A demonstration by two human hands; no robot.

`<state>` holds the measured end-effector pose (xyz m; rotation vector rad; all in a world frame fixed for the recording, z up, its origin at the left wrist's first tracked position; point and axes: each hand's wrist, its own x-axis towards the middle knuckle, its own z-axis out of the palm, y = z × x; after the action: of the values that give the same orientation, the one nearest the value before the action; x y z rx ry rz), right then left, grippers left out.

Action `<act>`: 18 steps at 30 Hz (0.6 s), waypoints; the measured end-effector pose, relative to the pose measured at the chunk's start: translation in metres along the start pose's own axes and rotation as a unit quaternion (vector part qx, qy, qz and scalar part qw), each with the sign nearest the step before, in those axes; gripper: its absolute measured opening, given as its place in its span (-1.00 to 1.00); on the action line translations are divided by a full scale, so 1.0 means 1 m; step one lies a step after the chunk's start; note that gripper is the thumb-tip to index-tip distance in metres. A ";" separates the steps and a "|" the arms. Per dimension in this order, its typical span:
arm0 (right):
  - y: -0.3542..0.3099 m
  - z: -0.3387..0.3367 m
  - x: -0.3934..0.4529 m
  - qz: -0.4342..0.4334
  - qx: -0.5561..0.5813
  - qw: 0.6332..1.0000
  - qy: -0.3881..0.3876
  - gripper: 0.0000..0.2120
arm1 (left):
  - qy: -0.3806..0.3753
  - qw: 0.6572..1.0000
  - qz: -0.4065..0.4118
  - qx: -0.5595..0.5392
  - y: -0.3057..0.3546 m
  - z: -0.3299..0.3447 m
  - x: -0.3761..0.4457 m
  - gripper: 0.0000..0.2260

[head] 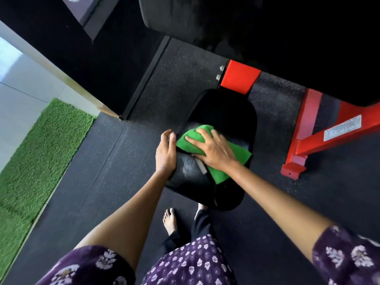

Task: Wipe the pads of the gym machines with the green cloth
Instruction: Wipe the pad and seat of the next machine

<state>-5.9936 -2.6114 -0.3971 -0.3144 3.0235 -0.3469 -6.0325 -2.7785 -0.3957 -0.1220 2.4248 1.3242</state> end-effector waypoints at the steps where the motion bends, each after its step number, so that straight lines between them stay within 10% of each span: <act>1: 0.012 -0.003 -0.005 -0.003 -0.012 1.000 0.002 -0.45 | -0.019 0.999 -0.017 -0.030 -0.002 -0.006 0.001 -0.63; 7: -0.002 -0.004 0.002 0.299 0.003 0.953 0.052 -0.50 | -0.092 0.970 -0.111 -0.194 -0.028 -0.030 -0.021 -0.50; 14: -0.108 0.019 -0.033 0.068 0.037 0.997 0.030 -0.48 | -0.133 0.956 -0.144 -0.218 -0.027 -0.046 -0.029 -0.40; 18: -0.061 0.013 -0.064 0.007 -0.013 1.000 0.024 -0.44 | -0.187 0.980 -0.063 0.016 -0.030 -0.055 -0.039 -0.53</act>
<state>-5.9184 -2.6585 -0.3916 -0.2916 3.0786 -0.3205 -6.0044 -2.8445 -0.3792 -0.0158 2.0847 1.1346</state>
